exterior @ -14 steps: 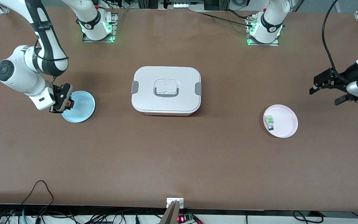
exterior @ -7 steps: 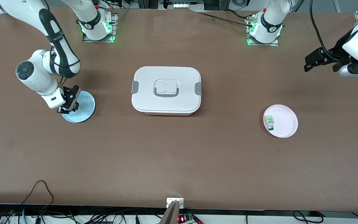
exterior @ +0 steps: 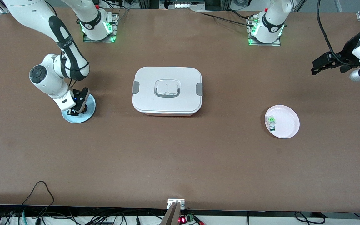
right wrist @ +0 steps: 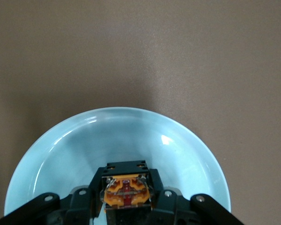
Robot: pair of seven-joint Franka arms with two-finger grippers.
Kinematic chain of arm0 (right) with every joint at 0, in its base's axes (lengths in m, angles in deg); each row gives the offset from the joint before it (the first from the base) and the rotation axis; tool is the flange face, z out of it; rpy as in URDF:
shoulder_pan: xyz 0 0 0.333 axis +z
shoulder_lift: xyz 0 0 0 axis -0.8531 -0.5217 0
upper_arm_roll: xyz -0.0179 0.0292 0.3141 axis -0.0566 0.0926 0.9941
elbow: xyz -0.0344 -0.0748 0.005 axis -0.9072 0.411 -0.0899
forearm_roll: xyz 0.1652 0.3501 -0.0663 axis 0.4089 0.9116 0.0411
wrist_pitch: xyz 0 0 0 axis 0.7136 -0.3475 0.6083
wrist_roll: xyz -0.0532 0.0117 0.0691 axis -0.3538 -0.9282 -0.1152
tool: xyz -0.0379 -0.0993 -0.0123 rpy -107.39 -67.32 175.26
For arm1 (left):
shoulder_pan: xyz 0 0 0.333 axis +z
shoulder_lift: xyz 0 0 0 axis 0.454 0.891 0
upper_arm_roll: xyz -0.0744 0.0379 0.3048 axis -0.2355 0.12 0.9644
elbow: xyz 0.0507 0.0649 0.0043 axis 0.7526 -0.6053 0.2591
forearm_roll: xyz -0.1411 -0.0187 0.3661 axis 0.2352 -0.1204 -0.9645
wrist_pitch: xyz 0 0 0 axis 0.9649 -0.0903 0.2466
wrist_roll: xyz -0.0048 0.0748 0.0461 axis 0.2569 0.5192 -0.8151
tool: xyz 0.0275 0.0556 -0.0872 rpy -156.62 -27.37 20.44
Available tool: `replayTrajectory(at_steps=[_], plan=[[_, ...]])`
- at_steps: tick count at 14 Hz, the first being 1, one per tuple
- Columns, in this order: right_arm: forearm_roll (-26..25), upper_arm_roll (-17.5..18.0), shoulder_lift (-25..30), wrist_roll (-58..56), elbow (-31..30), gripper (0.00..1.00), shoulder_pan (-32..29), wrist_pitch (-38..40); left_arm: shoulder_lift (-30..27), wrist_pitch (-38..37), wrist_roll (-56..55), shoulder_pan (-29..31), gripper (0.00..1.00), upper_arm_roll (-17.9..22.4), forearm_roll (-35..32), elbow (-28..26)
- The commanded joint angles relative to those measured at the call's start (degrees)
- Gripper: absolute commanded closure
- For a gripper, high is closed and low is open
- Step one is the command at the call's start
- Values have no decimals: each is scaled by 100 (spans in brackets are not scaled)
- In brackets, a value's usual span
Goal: Transfer orange switch to right arm and place
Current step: 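Open the right gripper and lift it away from the dish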
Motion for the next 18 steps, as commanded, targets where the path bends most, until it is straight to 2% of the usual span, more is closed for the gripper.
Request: replayTrajectory(at_steps=[1, 3, 6, 10, 12, 15, 18], plan=[[139, 44, 86, -58, -12, 0, -17, -50, -51, 308, 529, -254, 0, 509, -146, -214], [147, 44, 174, -14, 58, 0, -17, 90, -51, 326, 539, -422, 0, 625, -146, -251], [332, 79, 463, 441, 514, 0, 0, 1168, -25, 335, 539, -405, 0, 573, -137, -180], [323, 26, 842, 1687, 1226, 0, 0, 2504, -25, 318, 321, -405, 0, 537, -128, -180], [314, 0, 956, 2479, 1560, 0, 0, 3068, -34, 291, -258, -396, 0, 546, -24, -180], [52, -27, 1132, 3568, 1886, 0, 0, 3472, -34, 248, -287, -414, 0, 494, -14, -171], [-651, 17, 1246, 5140, 2701, 0, 27, 4639, 10, 326, -261, -440, 0, 423, -93, -171]])
